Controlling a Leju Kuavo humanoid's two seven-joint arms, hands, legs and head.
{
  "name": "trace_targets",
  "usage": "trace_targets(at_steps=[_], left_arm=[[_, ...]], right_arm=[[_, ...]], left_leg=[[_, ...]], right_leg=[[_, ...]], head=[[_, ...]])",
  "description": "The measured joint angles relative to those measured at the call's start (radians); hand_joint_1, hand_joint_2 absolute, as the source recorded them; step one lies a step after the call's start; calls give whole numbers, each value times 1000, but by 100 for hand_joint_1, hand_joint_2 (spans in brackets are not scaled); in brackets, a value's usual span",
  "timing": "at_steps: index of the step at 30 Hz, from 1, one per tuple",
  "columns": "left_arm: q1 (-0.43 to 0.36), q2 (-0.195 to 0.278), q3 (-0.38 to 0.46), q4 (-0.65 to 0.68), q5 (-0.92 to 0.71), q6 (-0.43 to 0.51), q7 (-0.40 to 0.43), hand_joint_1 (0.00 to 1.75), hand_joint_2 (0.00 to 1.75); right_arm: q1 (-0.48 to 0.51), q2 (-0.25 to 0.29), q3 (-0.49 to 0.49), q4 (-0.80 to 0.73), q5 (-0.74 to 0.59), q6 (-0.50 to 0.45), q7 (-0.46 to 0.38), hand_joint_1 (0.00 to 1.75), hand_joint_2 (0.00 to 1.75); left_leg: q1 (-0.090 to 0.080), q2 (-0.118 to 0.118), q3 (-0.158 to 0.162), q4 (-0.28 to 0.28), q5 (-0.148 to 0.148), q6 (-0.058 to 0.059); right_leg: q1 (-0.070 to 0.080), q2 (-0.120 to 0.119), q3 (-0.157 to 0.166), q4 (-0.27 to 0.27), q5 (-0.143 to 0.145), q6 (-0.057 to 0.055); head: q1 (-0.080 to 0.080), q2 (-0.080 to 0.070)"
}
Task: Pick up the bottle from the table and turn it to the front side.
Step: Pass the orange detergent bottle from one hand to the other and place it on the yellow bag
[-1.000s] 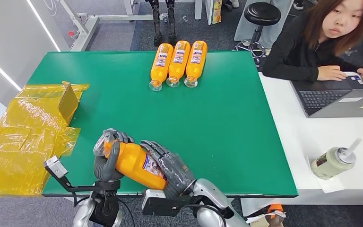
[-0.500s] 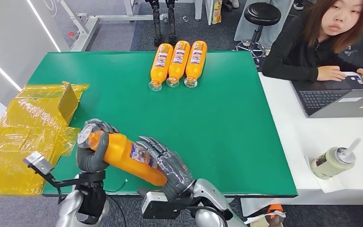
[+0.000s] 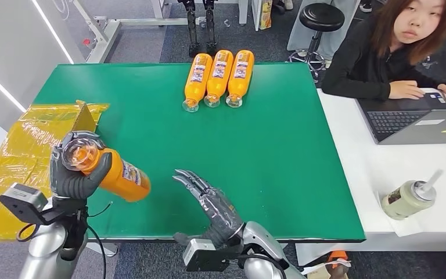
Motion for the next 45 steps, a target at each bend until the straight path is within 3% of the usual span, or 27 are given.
trace_targets(at_steps=[6, 9, 13, 21, 25, 27, 30, 31, 35, 40, 45], left_arm=[[-61, 184, -21, 6, -458, 144, 80, 175, 175], [-62, 249, -35, 25, -543, 161, 86, 175, 175], [-61, 299, -56, 46, -569, 164, 86, 175, 175], [-62, 338, -83, 67, -594, 171, 96, 175, 175], [-88, 344, -121, 117, -676, 220, 110, 175, 175], [-119, 330, -147, 182, -725, 257, 117, 175, 175], [-180, 274, -187, 339, -781, 304, 114, 175, 175], [-197, 253, -200, 392, -803, 324, 113, 170, 175], [-257, 177, -270, 584, -944, 413, 139, 0, 175], [-297, 108, -330, 736, -996, 428, 187, 0, 175], [-307, 87, -344, 795, -998, 432, 194, 0, 175]], right_arm=[[-26, -2, 0, 47, -23, -12, -15, 0, 175], [-22, -8, 0, 59, -23, -17, -16, 0, 175], [-14, -17, 0, 62, -24, -21, -20, 0, 175], [-9, -25, 0, 62, -24, -21, -20, 0, 175], [12, -39, 0, 45, -27, -21, -18, 0, 175], [29, -48, 0, 29, -23, -19, -12, 0, 175], [48, -56, 0, 1, -16, -11, 6, 0, 175], [52, -57, 0, -9, -15, -7, 15, 0, 175], [64, -63, 0, -45, -11, 9, 45, 0, 175], [60, -70, 0, -64, -18, 38, 52, 0, 175], [43, -71, 0, -65, -27, 57, 47, 0, 175]], left_leg=[[0, 1, 0, 0, 2, -3], [0, 3, 0, -1, 2, -3], [0, 3, 0, 0, 2, -3], [0, 3, 0, 0, 2, -3], [0, 1, 0, 0, 2, -3], [0, 1, 0, 0, 2, -3], [-1, 1, 0, 0, 2, -3], [-1, 2, 0, 0, 2, -3], [-1, 3, 0, 0, 2, -3], [-1, 3, -1, 0, 2, -3], [-1, 4, 0, 0, 2, -3]], right_leg=[[1, 1, -1, 1, 1, -1], [1, 3, -2, 1, 1, -2], [1, 3, -2, 1, 1, -2], [1, 3, -2, 1, 1, -2], [1, 2, -2, 0, 1, -2], [1, 2, -2, 0, 1, -2], [0, 2, -2, 0, 2, -3], [0, 2, -2, 0, 2, -3], [0, 3, -2, 0, 3, -4], [0, 3, -3, 0, 3, -3], [0, 3, -3, 0, 3, -4]], head=[[0, 0], [0, 0], [0, 0], [0, 0], [0, 0], [0, 0], [0, 0], [0, 0], [0, 0], [0, 0], [0, 0]])
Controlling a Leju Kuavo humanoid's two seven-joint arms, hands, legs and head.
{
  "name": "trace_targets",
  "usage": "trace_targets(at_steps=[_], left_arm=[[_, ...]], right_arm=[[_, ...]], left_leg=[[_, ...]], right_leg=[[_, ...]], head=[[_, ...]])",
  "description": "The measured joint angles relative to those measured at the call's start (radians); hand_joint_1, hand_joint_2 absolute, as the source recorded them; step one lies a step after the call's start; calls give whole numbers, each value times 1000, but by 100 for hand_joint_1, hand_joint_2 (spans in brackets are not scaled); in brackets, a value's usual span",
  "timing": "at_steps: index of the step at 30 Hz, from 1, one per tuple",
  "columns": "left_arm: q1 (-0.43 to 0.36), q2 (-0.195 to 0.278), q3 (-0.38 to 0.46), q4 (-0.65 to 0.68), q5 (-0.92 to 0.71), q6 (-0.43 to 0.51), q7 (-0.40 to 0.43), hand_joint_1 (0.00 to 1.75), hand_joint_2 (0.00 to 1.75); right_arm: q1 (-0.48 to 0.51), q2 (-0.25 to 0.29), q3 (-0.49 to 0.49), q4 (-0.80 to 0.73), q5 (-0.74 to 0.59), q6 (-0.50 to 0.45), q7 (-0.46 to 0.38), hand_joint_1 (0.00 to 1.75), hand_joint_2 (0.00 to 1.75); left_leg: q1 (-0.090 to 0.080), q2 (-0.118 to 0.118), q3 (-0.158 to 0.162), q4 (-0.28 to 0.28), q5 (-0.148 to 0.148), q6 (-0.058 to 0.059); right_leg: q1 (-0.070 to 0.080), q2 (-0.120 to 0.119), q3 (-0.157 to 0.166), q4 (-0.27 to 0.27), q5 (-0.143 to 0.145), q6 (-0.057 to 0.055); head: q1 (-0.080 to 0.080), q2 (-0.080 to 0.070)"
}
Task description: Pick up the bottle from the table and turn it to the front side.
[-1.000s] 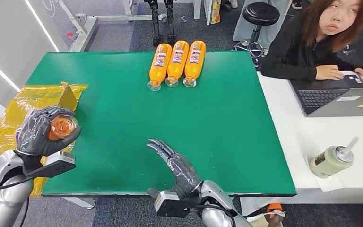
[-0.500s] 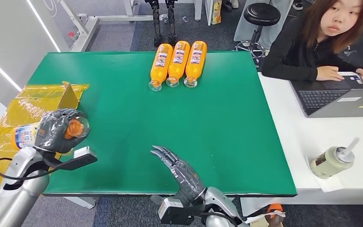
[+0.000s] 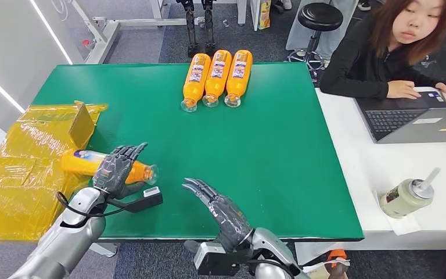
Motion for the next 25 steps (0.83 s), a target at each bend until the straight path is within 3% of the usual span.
trace_targets(at_steps=[18, 21, 25], left_arm=[[8, 12, 1, 1, 5, 4, -1, 0, 175], [44, 44, 23, -89, 101, -51, -34, 0, 175], [123, 94, 93, -293, 346, -185, -114, 0, 175]], right_arm=[[-3, -7, 0, 1, -10, -9, -10, 0, 175], [6, -14, 0, 3, -10, -24, -22, 0, 175], [21, -23, -8, 11, -8, -46, -40, 0, 175]], left_leg=[[0, 0, 0, 0, 0, 0], [0, 0, 0, 0, 0, 0], [0, 2, -1, 0, 0, -1]], right_leg=[[0, 0, 0, 1, 0, 0], [0, 1, 0, 1, 0, 0], [0, 2, -2, 1, 0, 0]], head=[[0, 0], [0, 0], [0, 0]])
